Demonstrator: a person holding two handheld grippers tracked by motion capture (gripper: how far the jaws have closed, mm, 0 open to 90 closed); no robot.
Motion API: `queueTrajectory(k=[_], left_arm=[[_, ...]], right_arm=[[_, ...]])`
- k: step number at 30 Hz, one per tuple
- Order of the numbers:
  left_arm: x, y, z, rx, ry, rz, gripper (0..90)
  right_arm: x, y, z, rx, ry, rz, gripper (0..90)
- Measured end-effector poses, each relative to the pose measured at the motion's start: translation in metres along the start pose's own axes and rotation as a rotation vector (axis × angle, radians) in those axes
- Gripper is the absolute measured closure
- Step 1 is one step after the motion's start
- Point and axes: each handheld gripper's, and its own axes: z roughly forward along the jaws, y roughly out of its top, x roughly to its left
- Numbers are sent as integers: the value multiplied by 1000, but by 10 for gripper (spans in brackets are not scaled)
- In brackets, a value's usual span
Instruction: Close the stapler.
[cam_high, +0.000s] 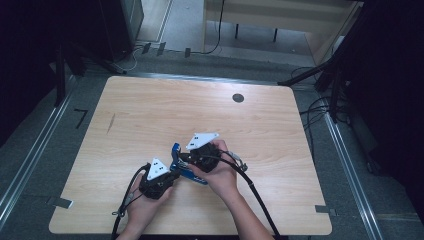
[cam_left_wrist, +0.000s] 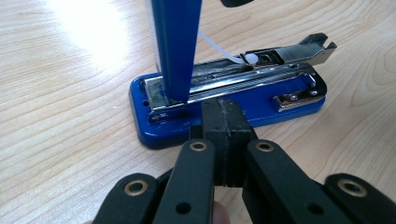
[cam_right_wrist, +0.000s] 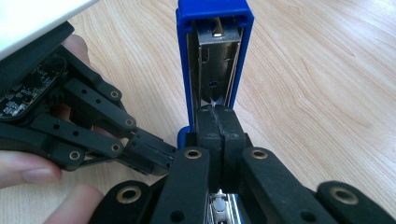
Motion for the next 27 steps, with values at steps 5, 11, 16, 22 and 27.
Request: queueTrajectory(k=[5, 11, 16, 22, 27], left_arm=[[-4, 2, 4, 6, -1, 24, 900], [-6, 5, 8, -8, -15, 6, 900], [-10, 7, 11, 1, -20, 12, 900], [-18, 9, 18, 15, -10, 61, 900], [-16, 10, 18, 18, -21, 48, 900]], right_arm=[[-1, -2, 0, -6, 3, 3, 900], [-1, -2, -2, -9, 3, 8, 900], [-1, -2, -3, -13, 0, 4, 900], [-1, -2, -5, -23, -1, 11, 900], [-3, -2, -15, -37, -13, 14, 900]])
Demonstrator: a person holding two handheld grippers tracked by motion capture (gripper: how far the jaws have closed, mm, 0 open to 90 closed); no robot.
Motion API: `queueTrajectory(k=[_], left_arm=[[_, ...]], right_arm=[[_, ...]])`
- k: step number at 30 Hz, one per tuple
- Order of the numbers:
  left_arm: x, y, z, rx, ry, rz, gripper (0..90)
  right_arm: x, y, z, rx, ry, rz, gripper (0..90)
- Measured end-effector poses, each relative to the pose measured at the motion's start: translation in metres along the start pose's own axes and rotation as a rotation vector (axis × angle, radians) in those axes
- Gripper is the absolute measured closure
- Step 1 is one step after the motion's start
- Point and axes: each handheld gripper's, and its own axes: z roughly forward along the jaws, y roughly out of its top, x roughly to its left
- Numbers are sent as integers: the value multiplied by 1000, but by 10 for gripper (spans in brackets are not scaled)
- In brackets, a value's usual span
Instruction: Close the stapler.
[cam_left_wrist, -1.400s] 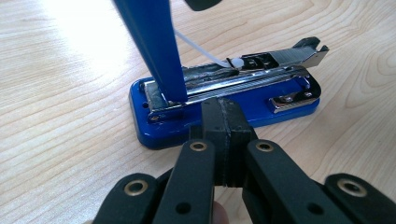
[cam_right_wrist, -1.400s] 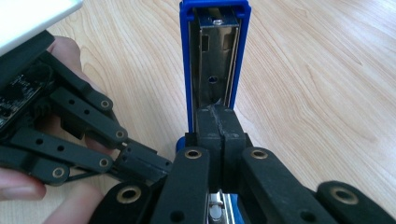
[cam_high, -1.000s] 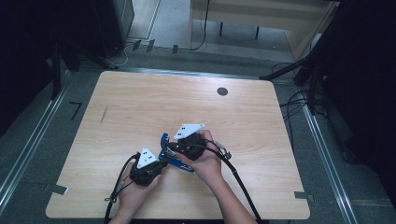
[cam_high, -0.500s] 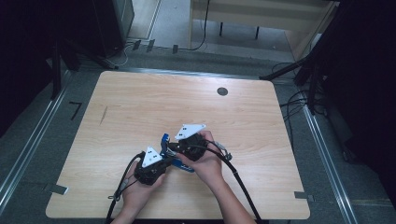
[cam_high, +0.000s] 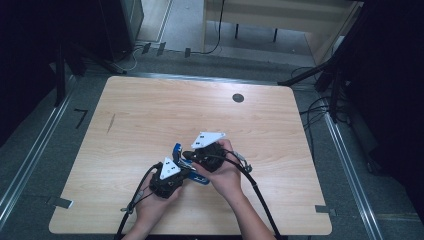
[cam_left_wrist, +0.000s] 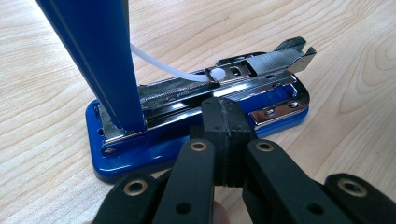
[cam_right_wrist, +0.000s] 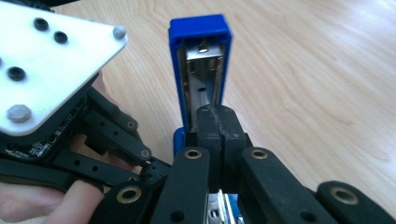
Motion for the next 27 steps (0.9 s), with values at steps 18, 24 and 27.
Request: queueTrajectory(k=[18, 24, 27], left_arm=[[-2, 0, 0, 0, 6, 16, 900], [-2, 0, 0, -1, 4, 18, 900], [-2, 0, 0, -1, 3, 18, 900]], right_arm=[[-3, 34, -15, -77, -57, -6, 900], [1, 48, -9, -86, -64, -22, 900], [4, 53, -6, -90, -58, -35, 900]])
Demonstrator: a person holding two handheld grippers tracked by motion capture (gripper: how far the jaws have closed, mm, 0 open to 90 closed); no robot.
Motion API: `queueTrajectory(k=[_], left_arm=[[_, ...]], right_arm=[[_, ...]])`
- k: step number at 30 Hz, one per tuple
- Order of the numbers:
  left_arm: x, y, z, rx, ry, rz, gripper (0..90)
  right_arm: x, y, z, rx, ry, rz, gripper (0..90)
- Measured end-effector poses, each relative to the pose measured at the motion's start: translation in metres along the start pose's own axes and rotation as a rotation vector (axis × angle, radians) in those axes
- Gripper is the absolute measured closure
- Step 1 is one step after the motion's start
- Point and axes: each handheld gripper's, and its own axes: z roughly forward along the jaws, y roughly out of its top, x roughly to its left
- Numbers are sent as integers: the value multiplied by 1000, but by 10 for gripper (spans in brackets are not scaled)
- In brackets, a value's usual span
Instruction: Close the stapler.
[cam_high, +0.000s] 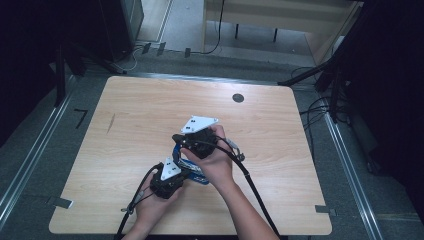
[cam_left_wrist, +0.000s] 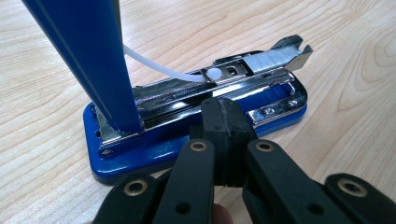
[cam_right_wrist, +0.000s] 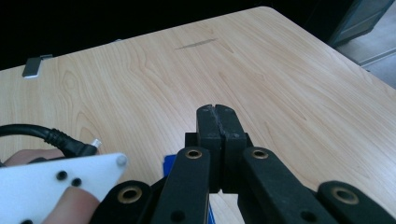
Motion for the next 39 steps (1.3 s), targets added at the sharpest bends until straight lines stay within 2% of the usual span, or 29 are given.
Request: queueTrajectory(k=[7, 17, 26, 34, 39], left_arm=[[0, 0, 0, -1, -1, 1, 900], [0, 0, 0, 1, 0, 5, 900], [0, 0, -1, 3, 0, 6, 900], [0, 0, -1, 5, -4, 6, 900], [0, -1, -1, 6, -10, 6, 900]], right_arm=[[6, 0, 4, 24, 9, -28, 900], [5, -8, -5, 33, 2, -35, 900], [1, -28, -17, 34, -13, -7, 900], [-1, -51, -25, 33, -20, 41, 900], [-2, -65, -27, 45, -33, 42, 900]])
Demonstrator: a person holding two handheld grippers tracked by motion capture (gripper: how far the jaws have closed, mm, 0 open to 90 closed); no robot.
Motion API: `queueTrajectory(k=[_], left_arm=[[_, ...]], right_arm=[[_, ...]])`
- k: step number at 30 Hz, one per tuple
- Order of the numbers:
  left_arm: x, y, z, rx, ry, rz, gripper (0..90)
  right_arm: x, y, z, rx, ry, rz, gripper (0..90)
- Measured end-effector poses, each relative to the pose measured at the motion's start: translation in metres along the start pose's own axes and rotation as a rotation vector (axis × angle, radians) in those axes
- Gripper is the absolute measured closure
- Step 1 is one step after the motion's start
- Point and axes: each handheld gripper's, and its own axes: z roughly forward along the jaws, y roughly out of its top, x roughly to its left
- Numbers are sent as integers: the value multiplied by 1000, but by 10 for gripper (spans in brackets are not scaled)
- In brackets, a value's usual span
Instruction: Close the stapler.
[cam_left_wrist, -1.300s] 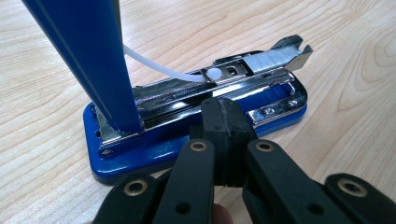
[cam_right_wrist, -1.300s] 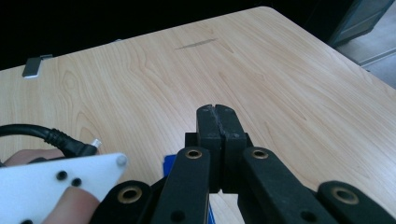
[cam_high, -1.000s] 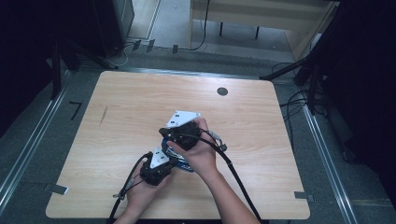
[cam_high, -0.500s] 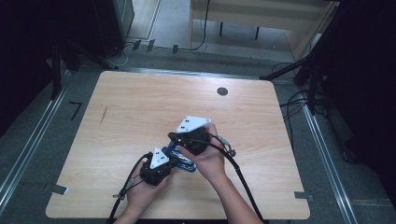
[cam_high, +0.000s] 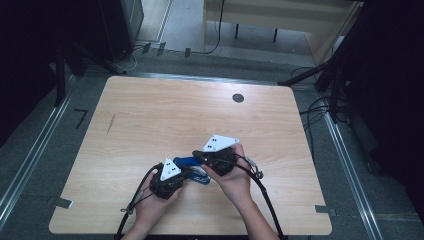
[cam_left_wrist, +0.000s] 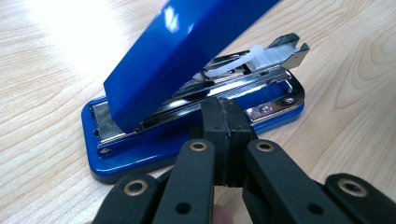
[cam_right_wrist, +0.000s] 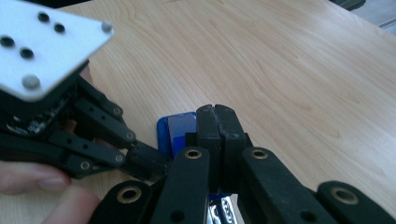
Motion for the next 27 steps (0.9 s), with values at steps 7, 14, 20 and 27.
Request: queueTrajectory(k=[7, 14, 20, 27], left_arm=[[1, 0, -1, 2, -21, 6, 900], [1, -1, -1, 4, -26, 1, 900], [1, -1, -1, 5, -23, 3, 900], [1, -1, -1, 9, -28, 7, 900]], right_arm=[[-2, -16, -2, -8, -4, 35, 900], [1, -36, -5, 5, -9, 62, 900], [2, -49, -9, -13, -5, 107, 900], [6, -57, -9, -7, -42, 99, 900]])
